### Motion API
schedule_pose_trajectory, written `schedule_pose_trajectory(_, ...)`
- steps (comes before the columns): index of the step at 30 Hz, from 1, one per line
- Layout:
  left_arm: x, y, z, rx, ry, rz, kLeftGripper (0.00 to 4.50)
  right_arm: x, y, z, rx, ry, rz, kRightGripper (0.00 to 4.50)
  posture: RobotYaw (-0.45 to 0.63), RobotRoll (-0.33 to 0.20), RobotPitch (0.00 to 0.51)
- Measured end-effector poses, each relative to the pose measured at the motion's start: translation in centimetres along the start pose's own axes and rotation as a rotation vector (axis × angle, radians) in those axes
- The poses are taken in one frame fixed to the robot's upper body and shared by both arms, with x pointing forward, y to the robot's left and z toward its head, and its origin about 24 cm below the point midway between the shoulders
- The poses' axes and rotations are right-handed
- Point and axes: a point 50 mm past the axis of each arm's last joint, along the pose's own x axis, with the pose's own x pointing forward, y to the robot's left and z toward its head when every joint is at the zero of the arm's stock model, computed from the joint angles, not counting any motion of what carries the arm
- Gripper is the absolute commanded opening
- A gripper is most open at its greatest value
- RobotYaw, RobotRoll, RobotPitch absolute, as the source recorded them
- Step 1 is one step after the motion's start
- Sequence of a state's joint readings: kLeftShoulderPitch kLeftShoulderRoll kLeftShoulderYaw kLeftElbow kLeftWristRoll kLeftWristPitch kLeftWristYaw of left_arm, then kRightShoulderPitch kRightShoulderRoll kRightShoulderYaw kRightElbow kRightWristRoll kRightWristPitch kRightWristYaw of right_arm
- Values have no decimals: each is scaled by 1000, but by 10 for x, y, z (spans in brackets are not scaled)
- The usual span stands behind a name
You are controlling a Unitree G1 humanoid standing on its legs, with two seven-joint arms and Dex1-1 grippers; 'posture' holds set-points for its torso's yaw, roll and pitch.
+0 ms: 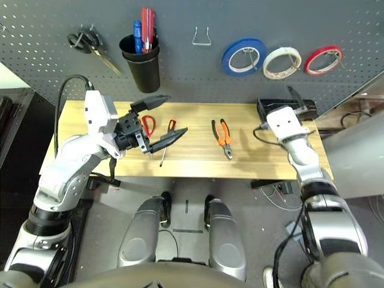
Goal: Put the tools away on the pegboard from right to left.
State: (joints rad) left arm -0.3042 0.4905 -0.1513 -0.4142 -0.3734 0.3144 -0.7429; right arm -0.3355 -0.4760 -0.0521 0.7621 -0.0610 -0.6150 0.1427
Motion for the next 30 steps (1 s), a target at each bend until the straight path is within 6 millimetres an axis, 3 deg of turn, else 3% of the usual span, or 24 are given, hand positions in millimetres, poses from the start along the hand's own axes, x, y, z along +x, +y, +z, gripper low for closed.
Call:
schedule_pose_trajectory(4, -4, -1, -18, 20, 175, -42, 4500, -9, 25, -3, 145, 132, 117, 4463, 180, 0, 264)
schedule_pose_trajectory(13, -11, -2, -44, 69, 398, -91, 4500, 8, 56, 28, 306, 270, 298, 4463, 178, 0, 276)
schedule_pose_trajectory(22, -13, 1, -50, 94, 437, -91, 4500, 38, 67, 47, 415, 459, 307, 4463, 181, 0, 289)
schedule_pose_trajectory(30, -16, 5, -58, 103, 485, -83, 4500, 56, 74, 41, 535, 737, 254, 4463, 187, 0, 297)
